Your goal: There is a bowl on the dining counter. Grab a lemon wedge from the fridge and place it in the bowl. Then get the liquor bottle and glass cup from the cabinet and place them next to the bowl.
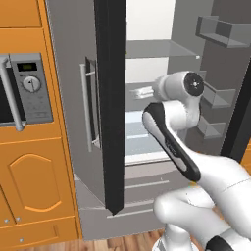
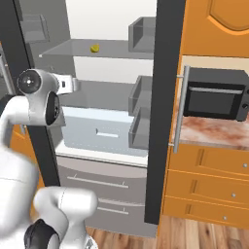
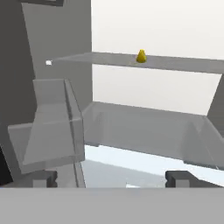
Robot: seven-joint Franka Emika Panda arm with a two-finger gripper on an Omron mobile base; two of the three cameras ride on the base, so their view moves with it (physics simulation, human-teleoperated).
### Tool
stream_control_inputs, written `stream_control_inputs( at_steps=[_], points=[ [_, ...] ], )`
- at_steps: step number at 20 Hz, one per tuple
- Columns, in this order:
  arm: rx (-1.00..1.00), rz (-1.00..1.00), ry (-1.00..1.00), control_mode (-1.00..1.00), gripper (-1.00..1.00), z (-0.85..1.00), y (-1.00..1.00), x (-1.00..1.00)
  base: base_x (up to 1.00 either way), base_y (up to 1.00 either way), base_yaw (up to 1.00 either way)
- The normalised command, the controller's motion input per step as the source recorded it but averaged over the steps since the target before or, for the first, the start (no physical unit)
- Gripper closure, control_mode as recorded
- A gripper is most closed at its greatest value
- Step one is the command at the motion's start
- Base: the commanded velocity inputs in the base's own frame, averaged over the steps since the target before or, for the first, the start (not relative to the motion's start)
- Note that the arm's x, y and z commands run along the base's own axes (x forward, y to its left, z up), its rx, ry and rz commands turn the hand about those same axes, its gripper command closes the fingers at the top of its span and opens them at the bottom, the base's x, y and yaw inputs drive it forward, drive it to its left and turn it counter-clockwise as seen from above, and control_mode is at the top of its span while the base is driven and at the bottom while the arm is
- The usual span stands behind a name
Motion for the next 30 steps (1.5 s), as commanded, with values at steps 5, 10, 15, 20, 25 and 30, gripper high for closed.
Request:
stream_control_inputs(
  at_steps=[5, 10, 15, 20, 25, 30],
  points=[
    [0.18, 0.0, 0.0, -1.0, -1.0, 0.15, -0.13, 1.0, 0.0, 0.0, 0.0],
    [0.13, 0.0, -0.01, -1.0, -1.0, 0.0, 0.3, 0.9, 0.0, 0.0, 0.0],
    [0.04, 0.01, 0.0, -1.0, -1.0, 0.0, 0.94, 0.29, 0.0, 0.0, 0.0],
    [0.0, 0.14, -0.01, -1.0, -1.0, 0.0, 1.0, -0.16, 0.0, 0.0, 0.0],
    [0.0, 0.16, -0.03, -1.0, -1.0, 0.01, 1.0, -0.53, 0.0, 0.0, 0.0],
    [-0.03, 0.07, -0.05, -1.0, -1.0, 0.2, 0.84, -0.66, 0.0, 0.0, 0.0]
  ],
)
